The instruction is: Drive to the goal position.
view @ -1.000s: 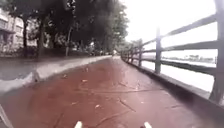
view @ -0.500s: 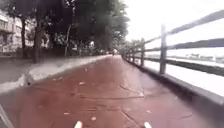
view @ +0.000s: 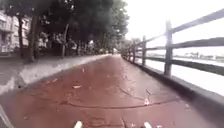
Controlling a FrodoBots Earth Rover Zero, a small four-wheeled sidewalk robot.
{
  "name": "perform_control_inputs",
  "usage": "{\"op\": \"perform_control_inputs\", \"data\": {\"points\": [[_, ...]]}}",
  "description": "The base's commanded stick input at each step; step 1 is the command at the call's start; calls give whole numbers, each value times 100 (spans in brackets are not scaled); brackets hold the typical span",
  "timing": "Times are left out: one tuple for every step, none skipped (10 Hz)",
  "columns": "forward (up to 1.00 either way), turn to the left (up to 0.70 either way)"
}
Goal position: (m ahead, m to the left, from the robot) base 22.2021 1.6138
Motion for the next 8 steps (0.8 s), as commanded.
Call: {"op": "perform_control_inputs", "data": {"points": [[50, 50], [50, 25], [50, 0], [50, 0], [50, 0], [50, 0], [50, 0], [50, 0]]}}
